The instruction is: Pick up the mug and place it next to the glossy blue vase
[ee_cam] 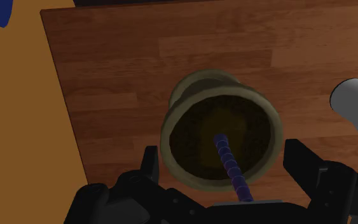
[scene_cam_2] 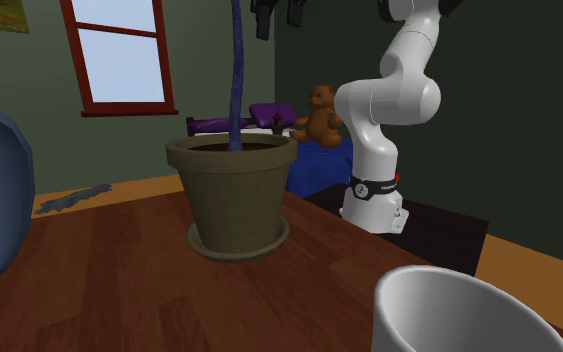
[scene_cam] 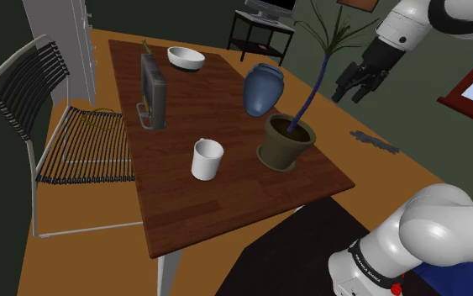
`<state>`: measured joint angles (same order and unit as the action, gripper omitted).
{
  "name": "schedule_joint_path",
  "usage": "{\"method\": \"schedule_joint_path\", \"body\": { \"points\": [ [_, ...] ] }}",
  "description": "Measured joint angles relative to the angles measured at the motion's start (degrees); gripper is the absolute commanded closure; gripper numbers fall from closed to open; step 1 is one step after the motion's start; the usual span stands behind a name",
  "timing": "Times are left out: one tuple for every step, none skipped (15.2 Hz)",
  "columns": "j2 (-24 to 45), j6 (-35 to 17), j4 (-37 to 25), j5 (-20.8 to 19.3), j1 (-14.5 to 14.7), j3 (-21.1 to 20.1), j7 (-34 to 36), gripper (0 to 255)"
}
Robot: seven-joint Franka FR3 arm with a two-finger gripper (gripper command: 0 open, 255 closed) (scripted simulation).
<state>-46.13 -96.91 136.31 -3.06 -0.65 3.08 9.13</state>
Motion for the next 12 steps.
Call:
{"method": "schedule_joint_path", "body": {
  "points": [
    [0.0, 0.0, 0.0, 0.0, 0.0, 0.0, 0.0, 0],
    [0.5, -0.4, 0.0, 0.3, 0.2, -0.6, 0.6, 0],
    [0.7, -1.1, 0.7, 0.7, 0.5, -1.4, 1.5, 0],
    [1.6, -1.9, 0.6, 1.3, 1.0, -2.5, 2.7, 0],
    [2.2, -2.7, 1.0, 1.9, 1.3, -3.6, 3.8, 0],
    [3.3, -4.0, 1.3, 2.3, 1.7, -4.7, 4.9, 0],
    [4.6, -5.5, 1.7, 2.7, 2.0, -5.6, 5.9, 0],
    [5.9, -6.5, 1.5, 3.0, 2.3, -6.3, 6.7, 0],
    [7.0, -7.6, 1.6, 3.4, 2.6, -7.4, 7.8, 0],
    [8.0, -8.7, 1.9, 3.8, 3.0, -8.5, 9.0, 0],
    [9.3, -9.7, 1.7, 4.2, 3.4, -9.6, 10.2, 0],
    [10.3, -10.5, 1.6, 4.7, 3.8, -10.9, 11.6, 0]
  ]
}}
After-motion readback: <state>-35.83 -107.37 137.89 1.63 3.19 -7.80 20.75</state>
